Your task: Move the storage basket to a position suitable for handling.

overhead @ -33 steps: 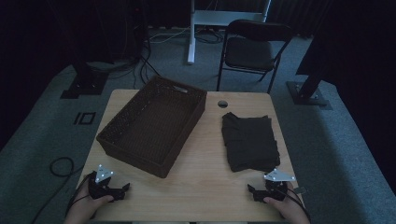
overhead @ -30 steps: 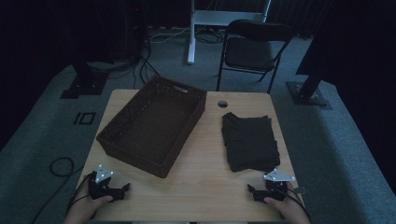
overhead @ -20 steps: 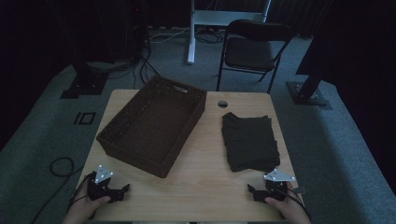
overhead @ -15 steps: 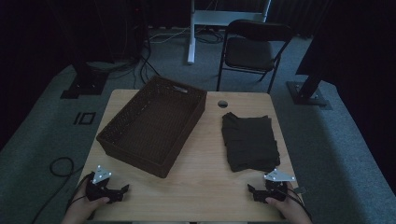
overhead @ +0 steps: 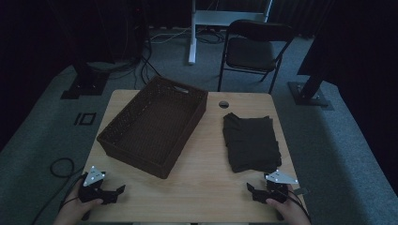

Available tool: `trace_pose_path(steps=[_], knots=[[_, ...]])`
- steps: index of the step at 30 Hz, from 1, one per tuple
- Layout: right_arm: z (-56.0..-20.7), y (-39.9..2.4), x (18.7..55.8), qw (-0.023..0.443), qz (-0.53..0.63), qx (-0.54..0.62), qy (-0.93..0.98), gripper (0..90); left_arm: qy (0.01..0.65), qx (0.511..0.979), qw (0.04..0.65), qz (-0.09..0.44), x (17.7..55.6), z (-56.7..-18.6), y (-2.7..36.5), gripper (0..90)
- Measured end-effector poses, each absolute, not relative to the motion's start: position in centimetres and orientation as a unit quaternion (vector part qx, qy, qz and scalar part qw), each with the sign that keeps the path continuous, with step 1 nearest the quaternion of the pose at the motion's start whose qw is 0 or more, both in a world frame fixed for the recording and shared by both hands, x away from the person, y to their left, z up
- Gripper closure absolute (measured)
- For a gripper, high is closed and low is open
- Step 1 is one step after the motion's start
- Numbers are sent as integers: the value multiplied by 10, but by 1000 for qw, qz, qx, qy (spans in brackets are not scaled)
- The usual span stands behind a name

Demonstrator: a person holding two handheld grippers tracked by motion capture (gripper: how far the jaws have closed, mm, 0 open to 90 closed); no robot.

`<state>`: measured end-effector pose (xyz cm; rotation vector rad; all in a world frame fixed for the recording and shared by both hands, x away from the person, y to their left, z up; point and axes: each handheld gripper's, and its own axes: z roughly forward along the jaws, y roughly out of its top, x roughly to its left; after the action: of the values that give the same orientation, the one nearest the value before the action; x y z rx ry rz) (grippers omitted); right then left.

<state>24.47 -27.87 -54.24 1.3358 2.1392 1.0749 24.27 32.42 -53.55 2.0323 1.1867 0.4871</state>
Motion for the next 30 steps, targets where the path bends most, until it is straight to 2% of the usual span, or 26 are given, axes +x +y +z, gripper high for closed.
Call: trace_pose_path(steps=[13, 22, 30], knots=[[-514, -247, 249, 207, 404, 440, 775, 131, 465, 772, 380, 208, 251, -520, 344, 0], [-499, -204, 262, 210, 421, 409, 782, 131, 450, 777, 375, 230, 260, -509, 350, 0], [-494, -175, 270, 211, 431, 395, 784, 131, 465, 756, 402, 227, 268, -505, 362, 0]])
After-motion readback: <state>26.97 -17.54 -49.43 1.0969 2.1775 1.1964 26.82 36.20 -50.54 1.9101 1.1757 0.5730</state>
